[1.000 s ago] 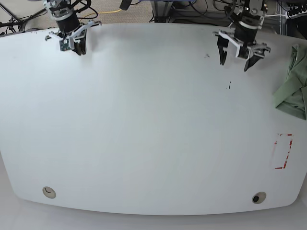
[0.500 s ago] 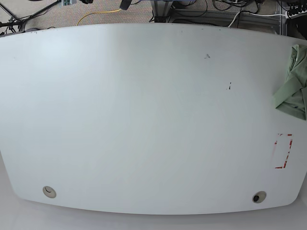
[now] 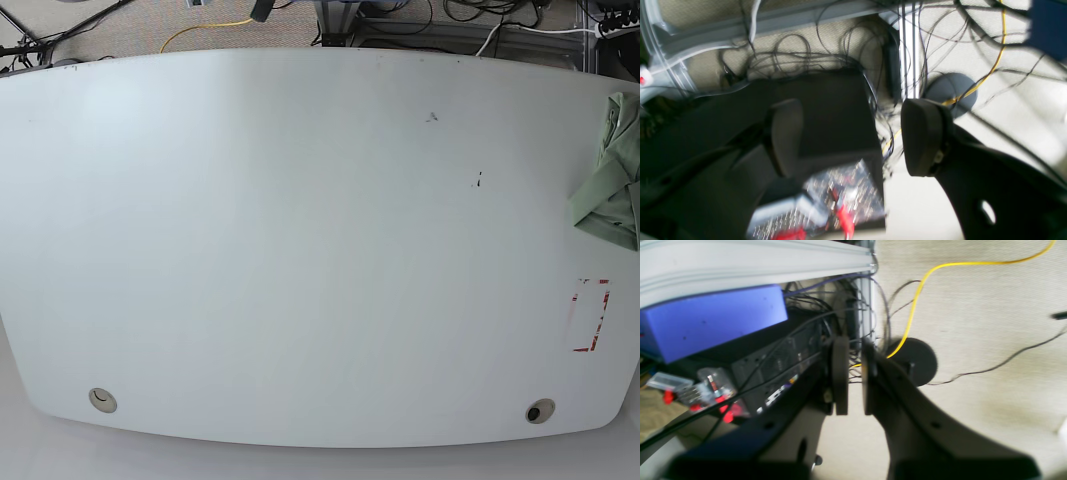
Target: Fold the T-shirt properly
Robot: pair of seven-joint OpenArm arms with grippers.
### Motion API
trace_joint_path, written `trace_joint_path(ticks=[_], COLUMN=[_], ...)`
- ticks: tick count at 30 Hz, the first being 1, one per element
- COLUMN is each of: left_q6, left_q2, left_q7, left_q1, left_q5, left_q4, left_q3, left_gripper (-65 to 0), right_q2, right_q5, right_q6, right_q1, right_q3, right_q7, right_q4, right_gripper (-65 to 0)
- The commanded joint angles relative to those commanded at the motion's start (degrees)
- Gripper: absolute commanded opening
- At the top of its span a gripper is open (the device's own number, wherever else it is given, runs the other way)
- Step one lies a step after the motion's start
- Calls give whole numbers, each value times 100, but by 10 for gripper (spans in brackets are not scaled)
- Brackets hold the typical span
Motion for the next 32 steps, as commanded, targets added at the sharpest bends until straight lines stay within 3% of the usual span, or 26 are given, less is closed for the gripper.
trace_joint_path(ticks=[3, 4, 6, 12, 15, 18, 23, 32], left_q6=[-9, 0, 9, 18, 18, 9, 18, 0], left_q2=[18, 18, 18, 18, 18, 0, 18, 26], left_q7=[0, 0, 0, 9, 18, 26, 466, 440], left_q1=[-642, -809, -1187, -2004, -2224, -2338, -2444, -2593], left_q5=[0, 0, 0, -9, -9, 0, -9, 0], left_q4=[-1002, -1275, -1776, -2760, -2989, -3112, -3059, -3059], left_q3=[0, 0, 0, -18, -18, -18, -18, -9], left_gripper=[-226, -226, -226, -224, -224, -228, -229, -226], right_q2=[0, 0, 0, 53, 70, 79, 79, 26], right_q5=[-246, -246, -255, -264, -273, -281, -281, -853], right_q6=[-475, -554, -668, -747, -1231, -1530, -1582, -1653], right_q1=[299, 422, 677, 1231, 1495, 1635, 1811, 2110], right_q3=[-141, -176, -246, -325, -343, -343, -343, -334], right_q7=[308, 316, 325, 360, 360, 360, 325, 334], right_q4=[-695, -914, -1327, -2084, -2312, -2409, -2505, -2919], right_gripper=[-593, -593, -593, -593, -590, -588, -588, -588])
